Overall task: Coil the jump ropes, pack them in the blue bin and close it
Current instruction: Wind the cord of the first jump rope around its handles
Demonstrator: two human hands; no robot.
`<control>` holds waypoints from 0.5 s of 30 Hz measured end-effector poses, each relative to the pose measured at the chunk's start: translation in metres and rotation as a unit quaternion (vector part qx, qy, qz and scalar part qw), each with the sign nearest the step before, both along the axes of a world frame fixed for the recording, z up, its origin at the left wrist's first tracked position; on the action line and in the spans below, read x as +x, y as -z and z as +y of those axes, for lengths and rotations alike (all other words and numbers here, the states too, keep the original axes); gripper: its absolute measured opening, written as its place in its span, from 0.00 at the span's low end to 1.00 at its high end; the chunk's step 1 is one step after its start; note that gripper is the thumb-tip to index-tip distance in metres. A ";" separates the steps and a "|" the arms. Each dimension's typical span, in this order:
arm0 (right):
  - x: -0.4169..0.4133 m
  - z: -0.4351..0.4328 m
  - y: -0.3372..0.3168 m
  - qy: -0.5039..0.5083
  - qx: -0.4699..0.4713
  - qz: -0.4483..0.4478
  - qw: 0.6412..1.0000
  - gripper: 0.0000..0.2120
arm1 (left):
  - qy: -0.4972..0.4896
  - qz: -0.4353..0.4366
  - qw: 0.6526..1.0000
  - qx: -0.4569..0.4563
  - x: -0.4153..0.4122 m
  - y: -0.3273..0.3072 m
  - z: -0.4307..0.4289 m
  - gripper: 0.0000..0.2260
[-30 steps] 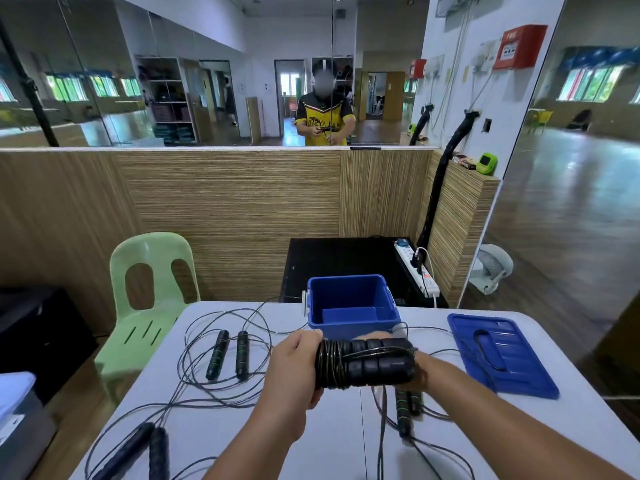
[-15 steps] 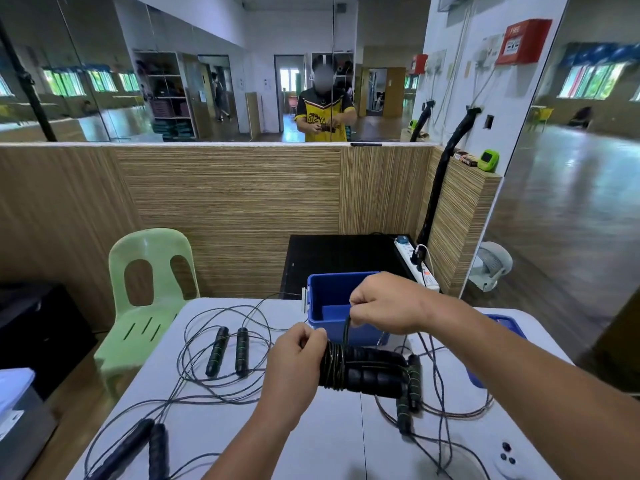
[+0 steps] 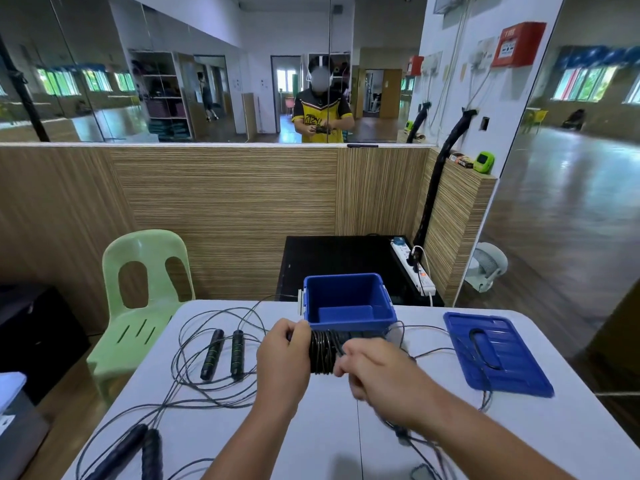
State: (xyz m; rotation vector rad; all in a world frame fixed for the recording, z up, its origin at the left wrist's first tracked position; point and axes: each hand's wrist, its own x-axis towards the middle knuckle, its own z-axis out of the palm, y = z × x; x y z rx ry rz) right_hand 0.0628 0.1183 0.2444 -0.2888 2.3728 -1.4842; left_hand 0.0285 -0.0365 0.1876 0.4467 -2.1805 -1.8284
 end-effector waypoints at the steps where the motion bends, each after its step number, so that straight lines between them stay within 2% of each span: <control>1: 0.004 -0.001 0.006 -0.001 -0.010 -0.010 1.000 0.09 | -0.002 -0.003 1.000 0.005 0.000 0.000 0.001 0.15; 7: 0.015 -0.005 0.040 0.003 -0.069 -0.045 0.997 0.11 | 0.000 -0.017 0.999 0.028 -0.002 0.007 0.003 0.14; 15: 0.026 -0.001 0.077 -0.001 -0.073 -0.090 0.993 0.16 | -0.007 -0.009 0.999 0.049 0.001 0.002 0.004 0.15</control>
